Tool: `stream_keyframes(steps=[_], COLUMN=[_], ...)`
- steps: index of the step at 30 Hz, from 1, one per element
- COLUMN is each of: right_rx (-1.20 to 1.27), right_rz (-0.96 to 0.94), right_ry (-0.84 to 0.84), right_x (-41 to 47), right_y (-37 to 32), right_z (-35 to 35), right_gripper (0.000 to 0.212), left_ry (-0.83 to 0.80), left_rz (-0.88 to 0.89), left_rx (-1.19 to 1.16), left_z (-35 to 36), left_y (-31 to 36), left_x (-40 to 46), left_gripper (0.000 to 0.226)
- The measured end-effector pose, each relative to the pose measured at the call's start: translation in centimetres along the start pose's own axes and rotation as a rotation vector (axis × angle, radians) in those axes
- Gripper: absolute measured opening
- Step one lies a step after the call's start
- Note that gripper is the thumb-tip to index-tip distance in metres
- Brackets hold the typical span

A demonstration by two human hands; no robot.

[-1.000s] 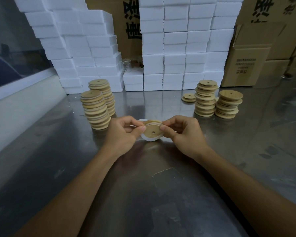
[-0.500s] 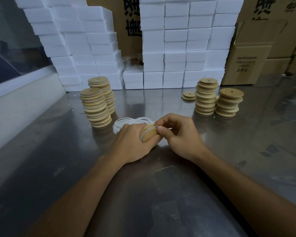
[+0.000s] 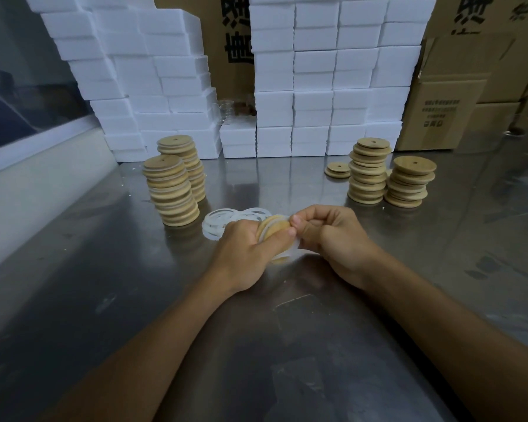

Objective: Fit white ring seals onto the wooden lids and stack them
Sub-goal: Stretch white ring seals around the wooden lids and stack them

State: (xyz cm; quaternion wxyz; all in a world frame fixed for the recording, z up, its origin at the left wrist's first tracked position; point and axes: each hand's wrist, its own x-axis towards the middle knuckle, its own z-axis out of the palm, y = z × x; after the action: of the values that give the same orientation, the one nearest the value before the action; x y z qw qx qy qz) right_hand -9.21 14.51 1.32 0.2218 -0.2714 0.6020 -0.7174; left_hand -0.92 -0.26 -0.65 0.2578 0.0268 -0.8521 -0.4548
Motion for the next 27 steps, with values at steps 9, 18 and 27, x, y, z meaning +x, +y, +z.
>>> stream_keyframes(steps=[9,18,27], right_rx=[0.052,0.052,-0.599], right_rz=[0.073,0.033,-0.468], right_ry=[-0.034,0.034,0.03], right_x=[0.1,-0.3,-0.5], right_y=[-0.1,-0.1,-0.8], right_z=[0.0,0.2,0.8], right_gripper=[0.014,0.021,0.006], left_ry=[0.109,0.139,0.015], left_rz=[-0.012,0.003,-0.03], left_rx=[-0.127,-0.016,0.049], left_z=[0.5,0.7,0.4], left_y=[0.5,0.1,0.0], left_x=[0.2,0.1,0.0], left_gripper=[0.048,0.057,0.049])
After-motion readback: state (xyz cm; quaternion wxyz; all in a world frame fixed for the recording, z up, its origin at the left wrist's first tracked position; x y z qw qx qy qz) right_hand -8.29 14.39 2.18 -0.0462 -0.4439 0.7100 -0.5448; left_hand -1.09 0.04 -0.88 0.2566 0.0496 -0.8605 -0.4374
